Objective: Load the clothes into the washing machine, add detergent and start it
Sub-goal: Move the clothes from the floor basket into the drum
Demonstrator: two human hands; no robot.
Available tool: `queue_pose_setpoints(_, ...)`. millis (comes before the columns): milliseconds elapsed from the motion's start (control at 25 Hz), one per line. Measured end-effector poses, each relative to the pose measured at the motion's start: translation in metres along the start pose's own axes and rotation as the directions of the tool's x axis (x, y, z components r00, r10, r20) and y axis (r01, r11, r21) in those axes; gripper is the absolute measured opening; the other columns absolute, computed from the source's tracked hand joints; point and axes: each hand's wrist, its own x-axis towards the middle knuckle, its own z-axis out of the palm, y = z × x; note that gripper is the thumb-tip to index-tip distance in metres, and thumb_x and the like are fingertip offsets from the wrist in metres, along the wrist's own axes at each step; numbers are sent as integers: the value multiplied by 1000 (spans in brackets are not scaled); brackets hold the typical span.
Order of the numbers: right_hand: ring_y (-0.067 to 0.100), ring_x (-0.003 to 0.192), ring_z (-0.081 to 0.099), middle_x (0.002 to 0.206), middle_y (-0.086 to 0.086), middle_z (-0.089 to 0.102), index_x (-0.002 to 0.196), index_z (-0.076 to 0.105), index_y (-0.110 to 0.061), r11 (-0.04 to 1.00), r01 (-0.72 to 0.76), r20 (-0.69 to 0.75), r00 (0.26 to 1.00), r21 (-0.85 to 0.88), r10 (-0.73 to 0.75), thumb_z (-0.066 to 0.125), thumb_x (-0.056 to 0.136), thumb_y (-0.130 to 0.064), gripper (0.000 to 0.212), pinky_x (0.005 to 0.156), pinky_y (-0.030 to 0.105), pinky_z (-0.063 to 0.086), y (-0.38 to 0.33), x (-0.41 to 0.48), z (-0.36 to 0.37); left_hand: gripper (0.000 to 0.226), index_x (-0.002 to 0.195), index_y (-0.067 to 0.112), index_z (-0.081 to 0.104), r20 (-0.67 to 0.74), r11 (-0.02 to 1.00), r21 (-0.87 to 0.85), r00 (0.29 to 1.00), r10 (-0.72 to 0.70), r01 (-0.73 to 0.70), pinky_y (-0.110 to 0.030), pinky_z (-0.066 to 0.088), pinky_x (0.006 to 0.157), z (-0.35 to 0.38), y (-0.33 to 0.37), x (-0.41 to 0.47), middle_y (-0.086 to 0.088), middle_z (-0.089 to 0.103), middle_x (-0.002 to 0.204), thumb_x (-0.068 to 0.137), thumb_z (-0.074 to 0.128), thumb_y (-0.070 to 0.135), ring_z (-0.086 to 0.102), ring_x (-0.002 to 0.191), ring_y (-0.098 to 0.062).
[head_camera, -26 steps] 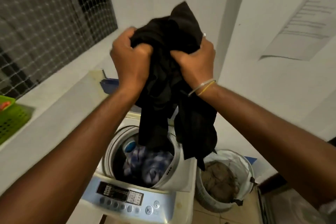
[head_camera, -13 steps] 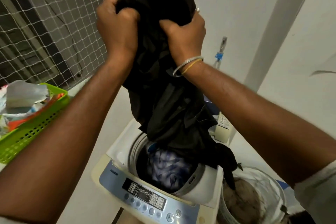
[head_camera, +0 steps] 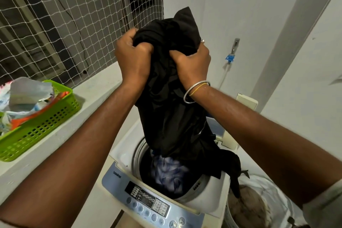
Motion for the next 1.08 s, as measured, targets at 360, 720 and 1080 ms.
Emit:
queue_pose_setpoints(360, 9, 87, 68, 97, -2, 73, 110, 68, -11, 997, -35, 57, 998, -63, 39, 82, 70, -25, 44, 75, 11, 55, 23, -9, 0, 20, 64, 23, 48, 47, 999, 33, 999, 6, -8, -23, 31, 50, -8, -19, -9, 15, 44, 57, 62, 52, 3, 40, 57, -6)
queue_pose_setpoints(720, 29, 128, 52, 144, 5, 52, 154, 19, -34, 693, -145, 442, 674, -706, 592, 80, 74, -42, 101, 105, 43, 47, 174, -84, -48, 75, 147, 26, 41, 387, 612, 760, 605, -696, 218, -28, 47, 97, -52, -188, -104, -8, 59, 138, 81, 75, 32, 59, 120, -28)
queue_pose_setpoints(1080, 24, 116, 60, 131, 0, 62, 144, 42, -29, 701, -38, 413, 784, -712, 462, 66, 87, -39, 62, 97, 38, 52, 194, -95, -63, 51, 134, 21, 57, 405, 628, 733, 573, -712, 262, -26, 44, 97, -34, -216, -151, -6, 64, 129, 87, 73, 33, 62, 115, -22)
